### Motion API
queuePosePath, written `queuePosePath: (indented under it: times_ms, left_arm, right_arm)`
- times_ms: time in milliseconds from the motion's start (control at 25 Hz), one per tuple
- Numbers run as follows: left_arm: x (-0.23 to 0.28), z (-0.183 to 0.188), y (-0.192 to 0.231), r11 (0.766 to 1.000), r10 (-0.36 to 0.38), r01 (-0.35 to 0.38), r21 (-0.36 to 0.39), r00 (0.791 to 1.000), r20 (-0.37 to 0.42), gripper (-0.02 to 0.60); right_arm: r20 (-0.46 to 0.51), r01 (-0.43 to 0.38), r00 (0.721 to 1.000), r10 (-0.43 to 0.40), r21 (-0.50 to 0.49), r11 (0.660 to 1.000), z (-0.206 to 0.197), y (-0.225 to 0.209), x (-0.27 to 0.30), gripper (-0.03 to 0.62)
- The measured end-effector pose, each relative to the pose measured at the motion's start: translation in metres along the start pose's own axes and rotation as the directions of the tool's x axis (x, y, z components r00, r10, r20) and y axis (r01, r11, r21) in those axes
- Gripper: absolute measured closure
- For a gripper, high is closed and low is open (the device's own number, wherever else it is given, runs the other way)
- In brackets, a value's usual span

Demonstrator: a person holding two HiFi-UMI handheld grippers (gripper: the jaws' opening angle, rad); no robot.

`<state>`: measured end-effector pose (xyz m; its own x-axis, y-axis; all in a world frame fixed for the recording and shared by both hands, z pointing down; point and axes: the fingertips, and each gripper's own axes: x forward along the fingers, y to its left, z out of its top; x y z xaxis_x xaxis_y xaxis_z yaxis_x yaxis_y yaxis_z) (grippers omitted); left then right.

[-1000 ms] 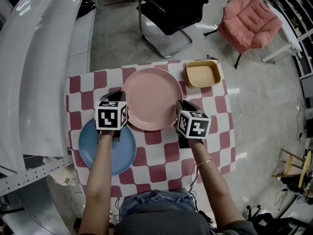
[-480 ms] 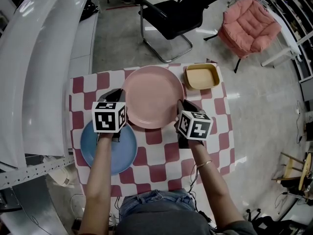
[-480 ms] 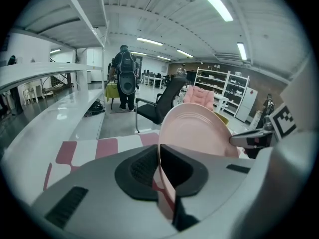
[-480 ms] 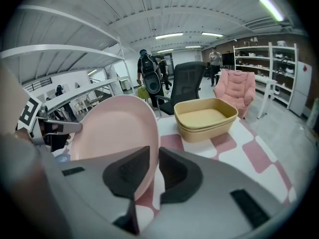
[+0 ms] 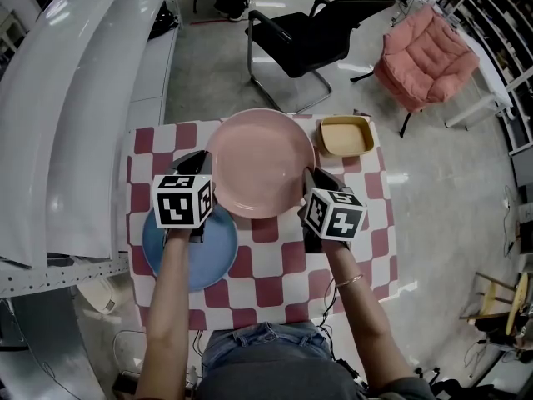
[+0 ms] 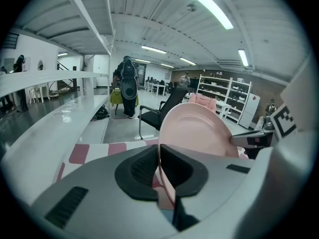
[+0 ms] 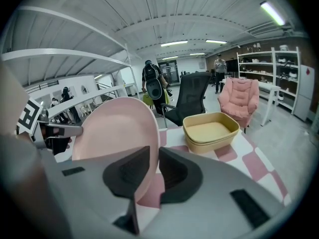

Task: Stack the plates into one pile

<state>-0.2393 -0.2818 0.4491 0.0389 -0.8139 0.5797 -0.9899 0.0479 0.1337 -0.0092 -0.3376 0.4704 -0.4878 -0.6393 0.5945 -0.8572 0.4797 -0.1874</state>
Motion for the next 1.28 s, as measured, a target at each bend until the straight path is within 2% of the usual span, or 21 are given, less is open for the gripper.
queuePosePath:
  times_ms: [320,640,880,1280]
  left_arm:
    - [-0.053,-0.014,0.02,0.996,0.075,-0.073,-0.051,0.996,0.046,0.553]
    - [-0.112,-0.042,0.049,0.981,0.156,-0.147,-0.126,0.986,0.065,0.554]
    - [-0.16,-0.07,0.072,0.959,0.226,-0.209,-0.194,0.972,0.068,0.553]
    - [-0.221,-0.131,0.103,0.905,0.327,-0.3,-0.303,0.944,0.042,0.554]
  right_arm:
    - [0.023,-0.069,0.997,0.07,-0.045,0.997,0.002,0.04,-0.015,0.528]
    - [0.019,-0.154,0.987,0.157,-0.109,0.982,-0.006,0.093,-0.028,0.528]
    - [-0.001,-0.232,0.972,0.234,-0.157,0.96,-0.018,0.139,-0.04,0.528]
    - [-0.075,-0.332,0.943,0.323,-0.231,0.915,-0.056,0.202,-0.048,0.528]
